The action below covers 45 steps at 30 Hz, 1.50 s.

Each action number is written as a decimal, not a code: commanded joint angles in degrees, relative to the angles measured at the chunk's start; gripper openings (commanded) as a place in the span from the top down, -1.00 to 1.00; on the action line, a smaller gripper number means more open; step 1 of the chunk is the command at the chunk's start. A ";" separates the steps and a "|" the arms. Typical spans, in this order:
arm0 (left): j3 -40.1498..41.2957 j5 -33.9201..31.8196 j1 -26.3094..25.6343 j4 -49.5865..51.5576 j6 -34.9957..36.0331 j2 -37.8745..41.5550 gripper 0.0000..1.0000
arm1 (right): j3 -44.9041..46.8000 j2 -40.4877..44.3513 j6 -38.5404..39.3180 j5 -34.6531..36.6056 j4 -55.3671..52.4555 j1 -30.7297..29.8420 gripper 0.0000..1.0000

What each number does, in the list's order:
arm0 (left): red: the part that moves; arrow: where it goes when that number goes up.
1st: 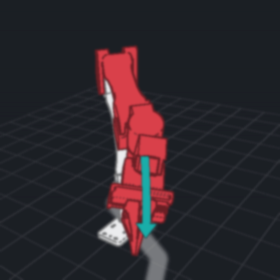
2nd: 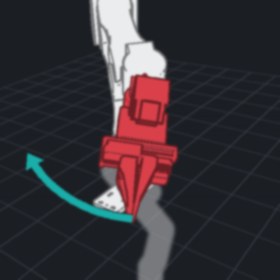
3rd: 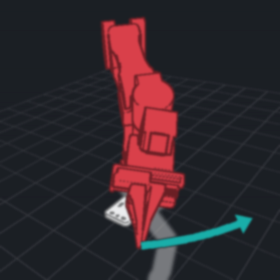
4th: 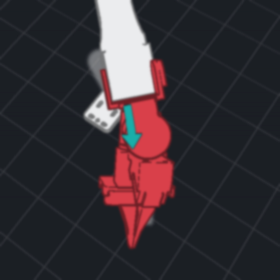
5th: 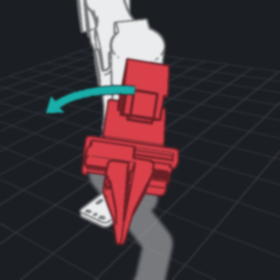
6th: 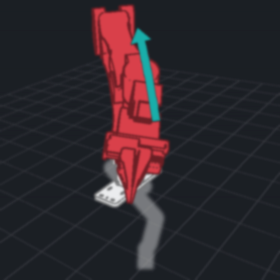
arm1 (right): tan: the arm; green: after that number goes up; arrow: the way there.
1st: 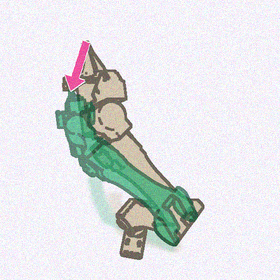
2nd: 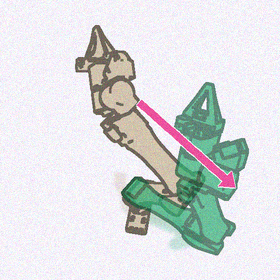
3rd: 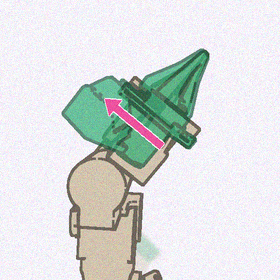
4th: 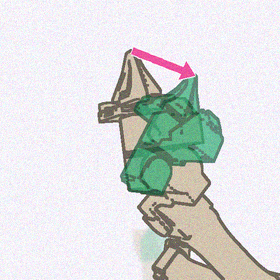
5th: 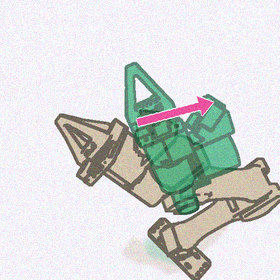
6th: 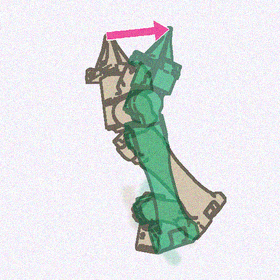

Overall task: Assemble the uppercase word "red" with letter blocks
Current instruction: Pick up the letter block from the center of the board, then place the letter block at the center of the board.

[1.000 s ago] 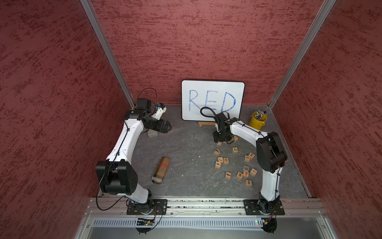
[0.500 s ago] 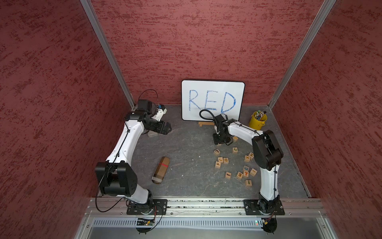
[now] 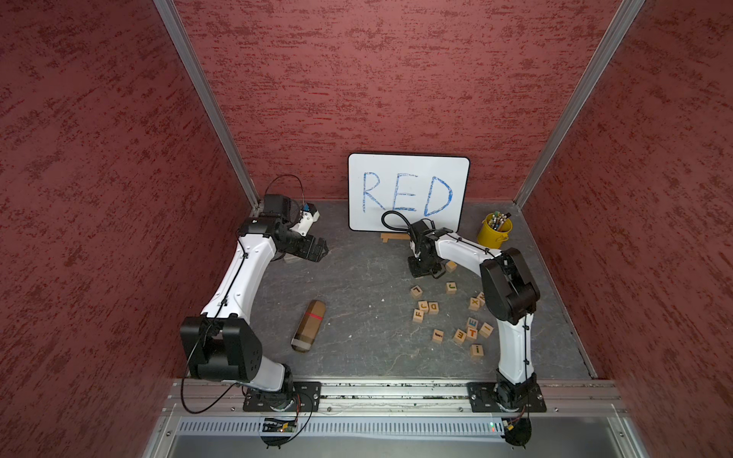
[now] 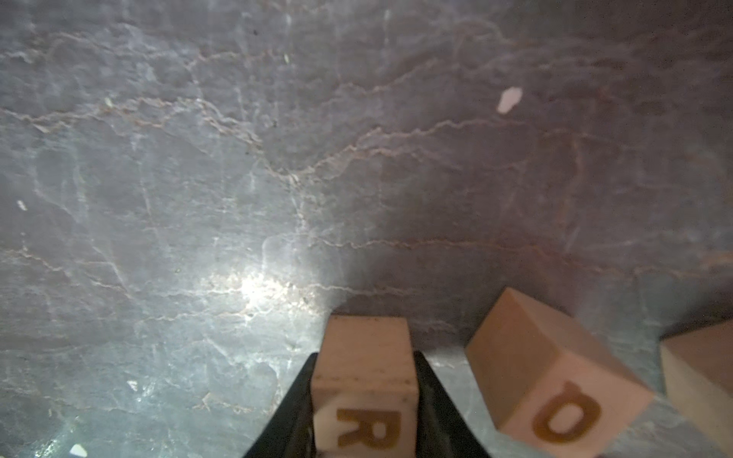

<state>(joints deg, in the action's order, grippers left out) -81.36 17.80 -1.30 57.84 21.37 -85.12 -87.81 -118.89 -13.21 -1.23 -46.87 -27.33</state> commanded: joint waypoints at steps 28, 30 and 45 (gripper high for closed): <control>-3.82 15.66 16.68 8.67 8.06 1.85 -0.99 | -27.20 -10.50 12.63 0.00 -9.95 -10.18 0.51; -3.54 16.28 18.02 9.13 8.83 2.39 -0.99 | -32.98 -13.67 13.26 -0.18 -11.52 -11.92 0.51; -4.36 21.78 27.93 17.31 18.01 5.61 -0.99 | -46.30 -25.08 16.51 0.88 -15.79 -20.73 0.46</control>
<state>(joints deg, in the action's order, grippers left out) -84.51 36.75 25.34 71.85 35.62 -80.55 -132.27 -142.28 1.87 -1.19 -60.88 -47.24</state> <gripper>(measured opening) 0.995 0.340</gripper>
